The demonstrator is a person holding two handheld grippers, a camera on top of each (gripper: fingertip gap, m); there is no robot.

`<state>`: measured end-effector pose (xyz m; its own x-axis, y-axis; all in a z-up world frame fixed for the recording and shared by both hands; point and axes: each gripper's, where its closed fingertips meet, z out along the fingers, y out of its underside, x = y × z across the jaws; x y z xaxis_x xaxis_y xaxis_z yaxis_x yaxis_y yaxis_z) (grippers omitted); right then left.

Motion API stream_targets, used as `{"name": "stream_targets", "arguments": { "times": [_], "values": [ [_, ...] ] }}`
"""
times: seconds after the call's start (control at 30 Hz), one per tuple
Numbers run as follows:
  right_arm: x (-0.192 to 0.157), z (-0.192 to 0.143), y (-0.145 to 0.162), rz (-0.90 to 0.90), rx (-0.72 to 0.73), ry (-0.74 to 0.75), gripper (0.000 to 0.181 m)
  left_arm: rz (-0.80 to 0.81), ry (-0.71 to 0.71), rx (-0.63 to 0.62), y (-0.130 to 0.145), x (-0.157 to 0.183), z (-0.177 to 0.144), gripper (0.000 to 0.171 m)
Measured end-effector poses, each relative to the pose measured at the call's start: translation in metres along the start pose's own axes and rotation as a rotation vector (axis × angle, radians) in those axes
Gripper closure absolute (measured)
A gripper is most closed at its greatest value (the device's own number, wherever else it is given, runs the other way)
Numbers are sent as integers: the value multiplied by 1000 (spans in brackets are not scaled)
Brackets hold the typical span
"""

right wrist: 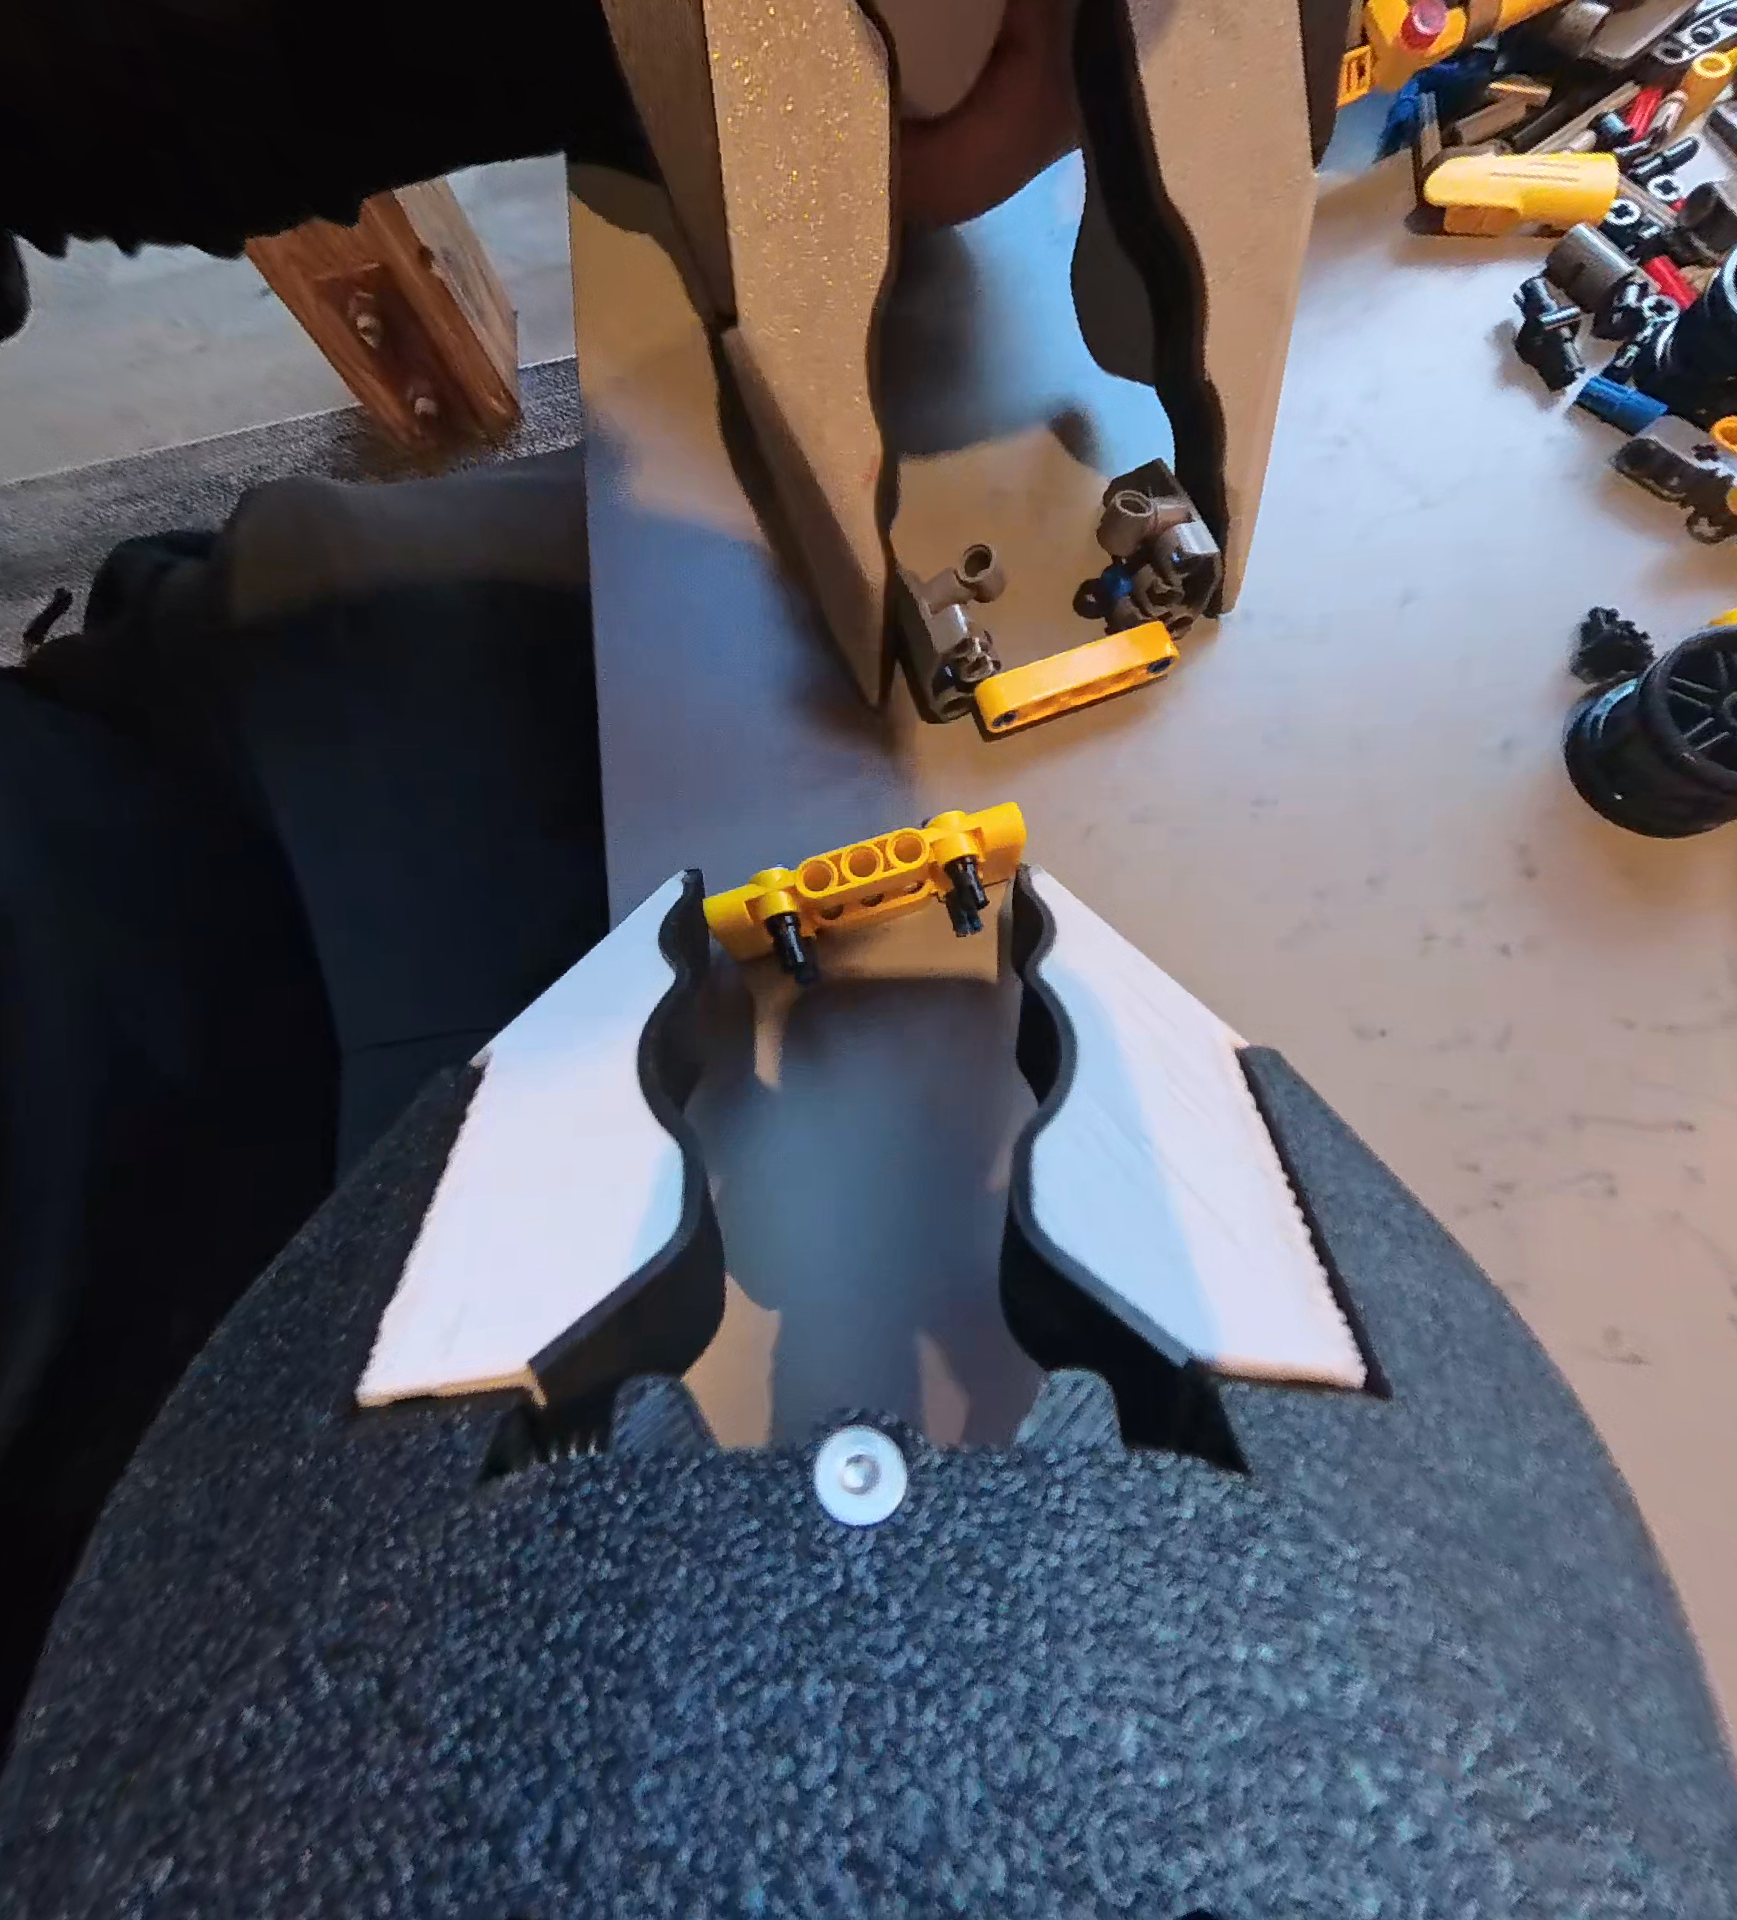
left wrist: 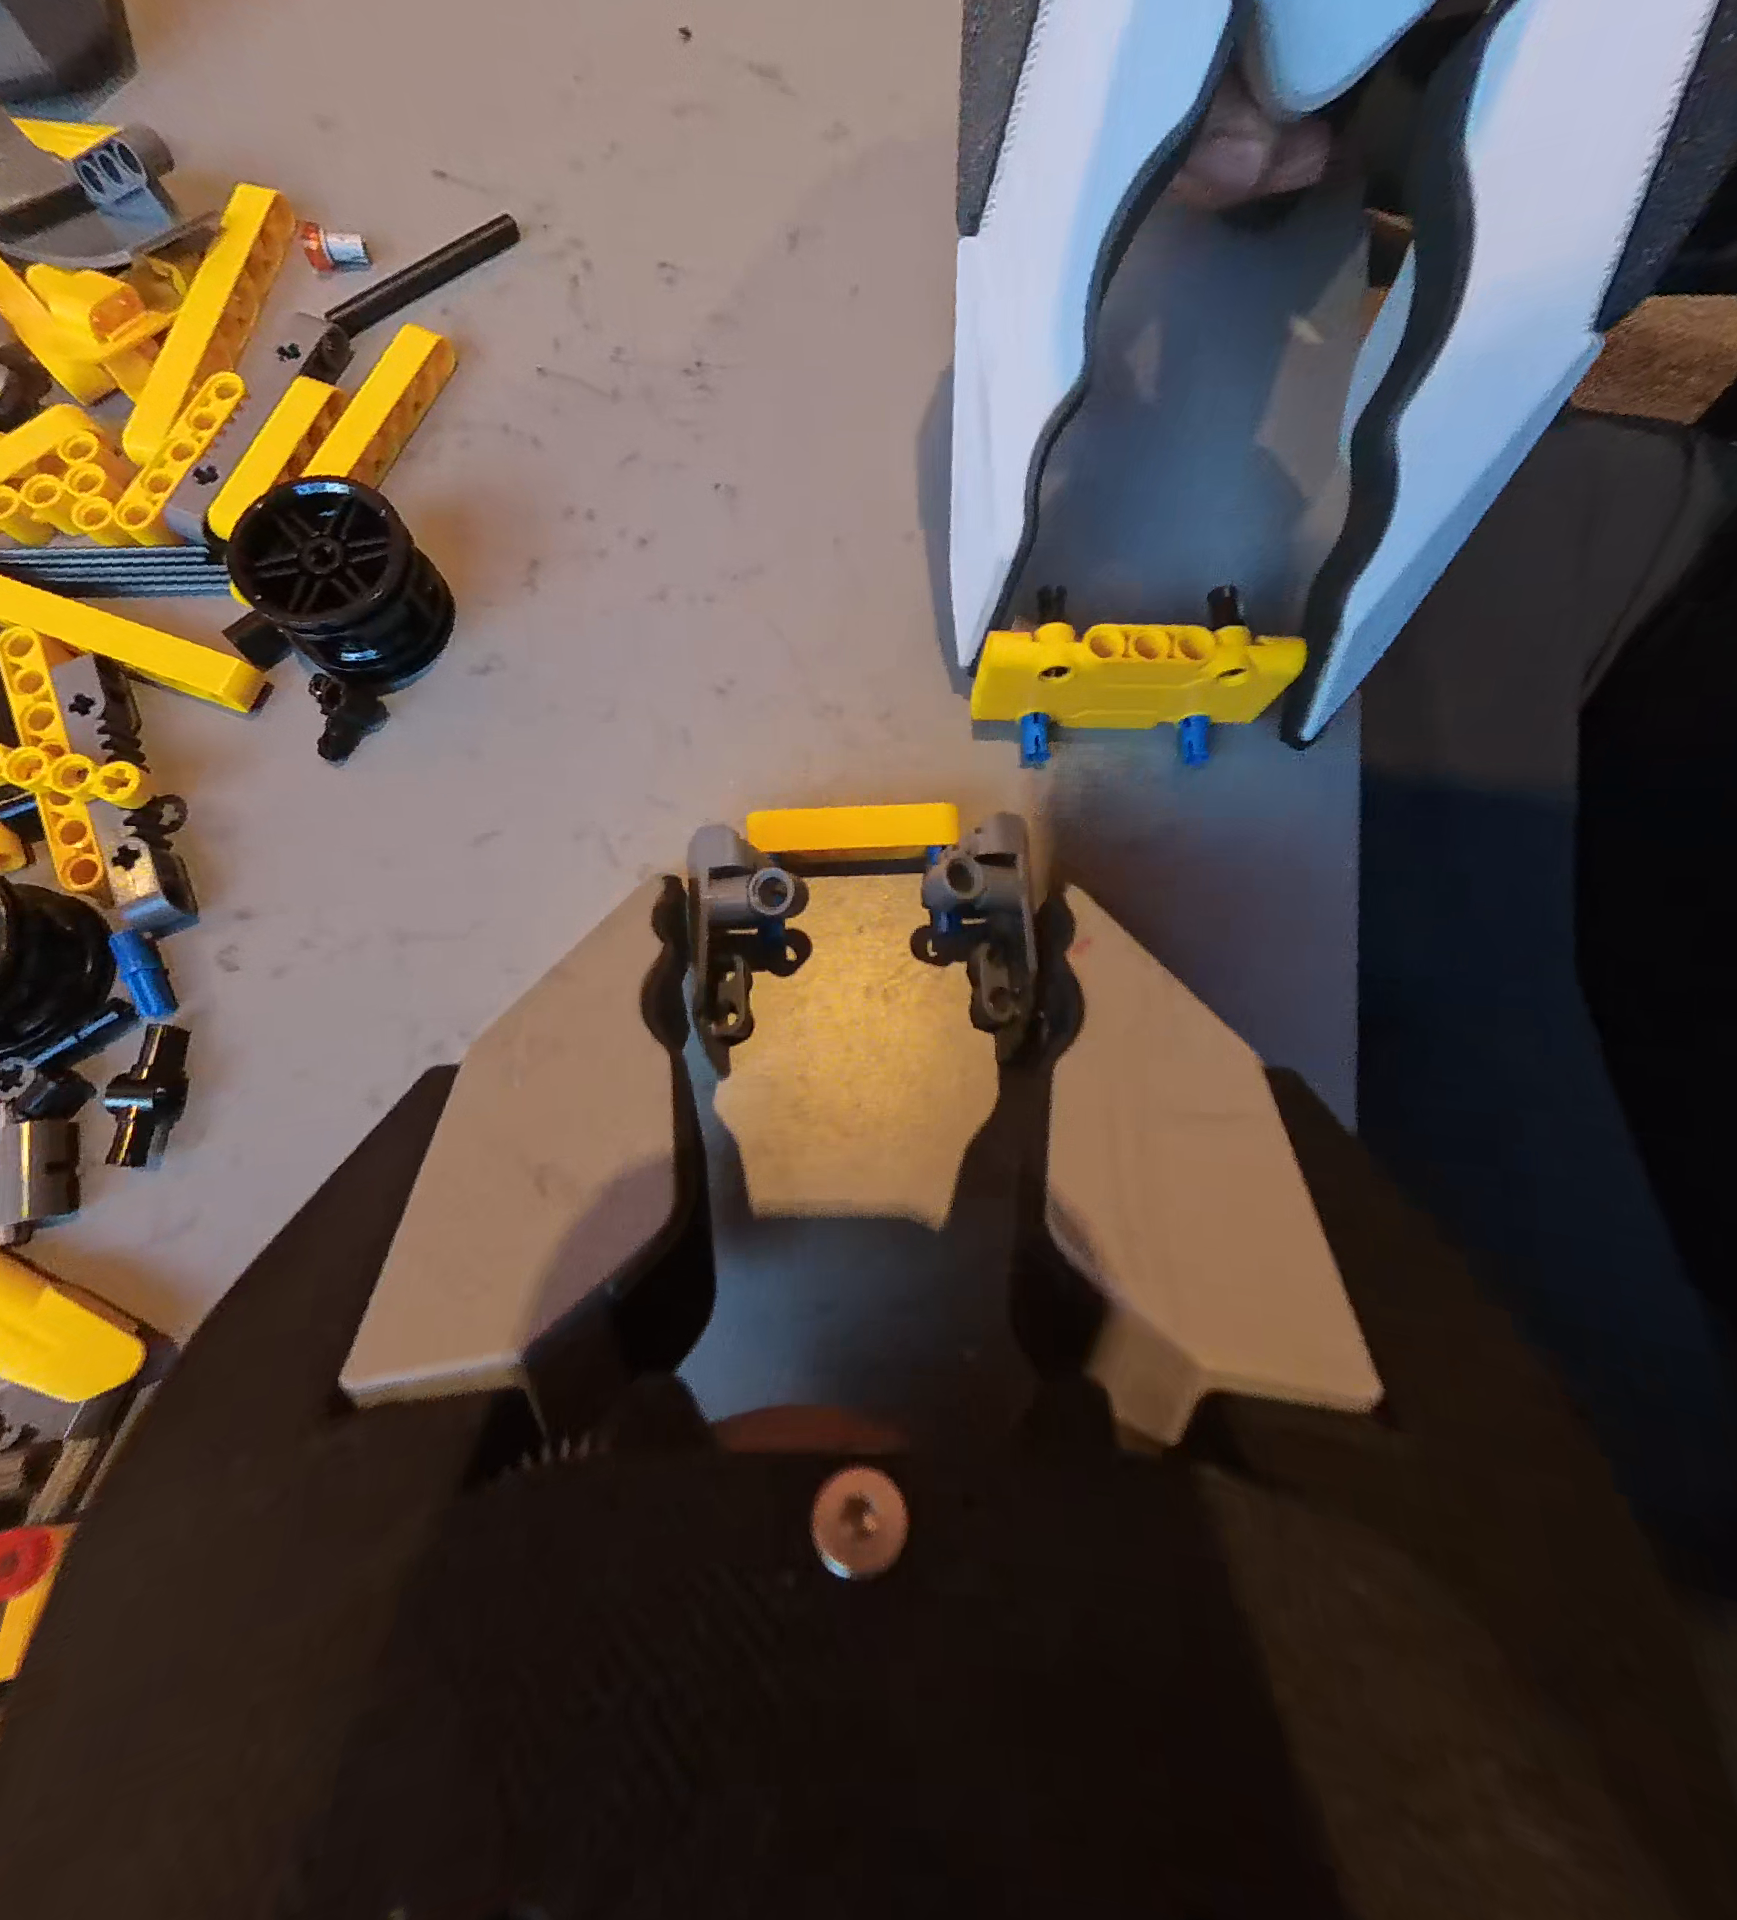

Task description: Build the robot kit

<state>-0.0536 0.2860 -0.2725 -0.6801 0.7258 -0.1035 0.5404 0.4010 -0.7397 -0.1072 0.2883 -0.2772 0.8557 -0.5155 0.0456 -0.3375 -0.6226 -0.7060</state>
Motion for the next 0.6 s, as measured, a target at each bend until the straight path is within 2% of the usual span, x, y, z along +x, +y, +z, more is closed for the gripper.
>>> {"name": "stream_targets", "arguments": {
  "times": [0.23, 0.3, 0.37, 0.47, 0.53, 0.6],
  "values": [
    [20, -3, -3, 49, 20, 28, 128, 8, 8, 20, -2, 2, 2, 105],
    [23, -3, -2, 74, 16, 29, 118, 1, -2, 17, -3, 3, 3, 103],
    [27, -5, 2, 89, 5, 65, 119, -13, 6, 19, -3, 8, 2, 98],
    [27, -13, 4, 123, 21, 105, 122, -44, 19, 50, -4, 10, -10, 99],
    [22, -19, -3, 153, 65, 121, 123, -38, -30, 50, -2, -2, -23, 98],
    [19, -22, -12, 189, 122, 137, 138, -69, -55, 95, -5, -14, -38, 102]
  ]
}}
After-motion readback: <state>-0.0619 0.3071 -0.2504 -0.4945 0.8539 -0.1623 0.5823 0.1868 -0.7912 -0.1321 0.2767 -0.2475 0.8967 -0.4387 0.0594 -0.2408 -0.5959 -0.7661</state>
